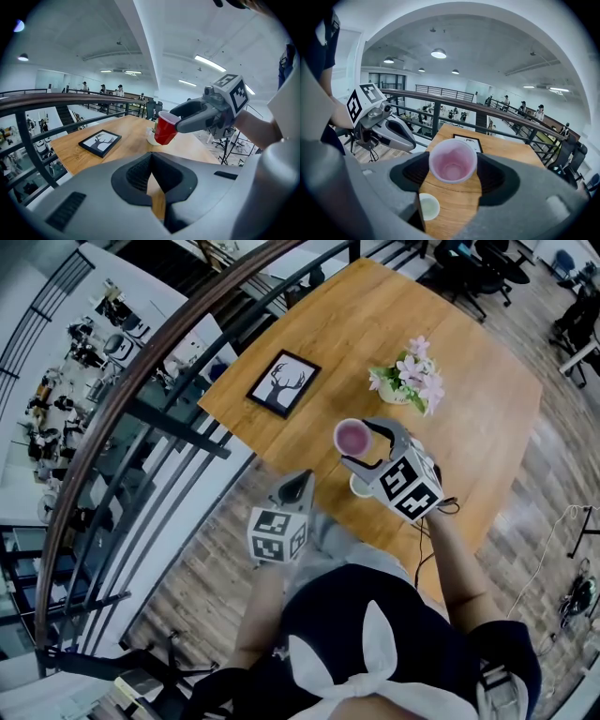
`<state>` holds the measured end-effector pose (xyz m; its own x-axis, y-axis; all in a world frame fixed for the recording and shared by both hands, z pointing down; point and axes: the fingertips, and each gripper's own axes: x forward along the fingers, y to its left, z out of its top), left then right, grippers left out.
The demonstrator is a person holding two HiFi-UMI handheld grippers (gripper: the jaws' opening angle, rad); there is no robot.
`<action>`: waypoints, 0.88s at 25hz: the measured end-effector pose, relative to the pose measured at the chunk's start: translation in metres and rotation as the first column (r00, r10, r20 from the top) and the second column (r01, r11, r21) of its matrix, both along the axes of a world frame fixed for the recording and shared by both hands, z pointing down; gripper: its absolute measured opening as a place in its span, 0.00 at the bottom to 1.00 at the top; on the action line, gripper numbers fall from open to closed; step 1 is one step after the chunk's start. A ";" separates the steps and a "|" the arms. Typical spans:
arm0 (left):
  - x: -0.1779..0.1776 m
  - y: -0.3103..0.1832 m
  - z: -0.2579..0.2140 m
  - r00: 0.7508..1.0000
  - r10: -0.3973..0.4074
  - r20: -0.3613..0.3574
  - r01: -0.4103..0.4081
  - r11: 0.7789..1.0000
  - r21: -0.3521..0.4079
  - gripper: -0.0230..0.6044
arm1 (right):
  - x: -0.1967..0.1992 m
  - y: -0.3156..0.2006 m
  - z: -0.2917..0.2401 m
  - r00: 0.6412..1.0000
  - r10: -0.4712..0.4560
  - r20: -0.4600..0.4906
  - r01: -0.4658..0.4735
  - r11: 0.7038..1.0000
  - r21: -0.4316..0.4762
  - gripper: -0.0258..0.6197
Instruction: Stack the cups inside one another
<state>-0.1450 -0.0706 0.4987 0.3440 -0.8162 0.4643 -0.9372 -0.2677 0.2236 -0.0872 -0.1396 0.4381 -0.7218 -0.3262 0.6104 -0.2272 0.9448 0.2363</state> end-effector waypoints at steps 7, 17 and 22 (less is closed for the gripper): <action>0.006 0.006 0.000 1.000 0.001 0.002 -0.001 1.000 0.003 0.06 | 0.011 0.013 0.004 0.999 0.017 0.032 -0.016 0.999 -0.040 0.53; 0.015 0.017 0.003 1.000 0.001 0.001 -0.001 1.000 0.001 0.06 | 0.033 0.032 0.017 0.998 0.049 0.043 -0.045 0.995 -0.087 0.53; 0.022 0.019 0.002 1.000 0.008 0.003 -0.008 1.000 -0.001 0.06 | 0.042 0.040 0.024 0.998 0.058 0.039 -0.054 0.993 -0.108 0.53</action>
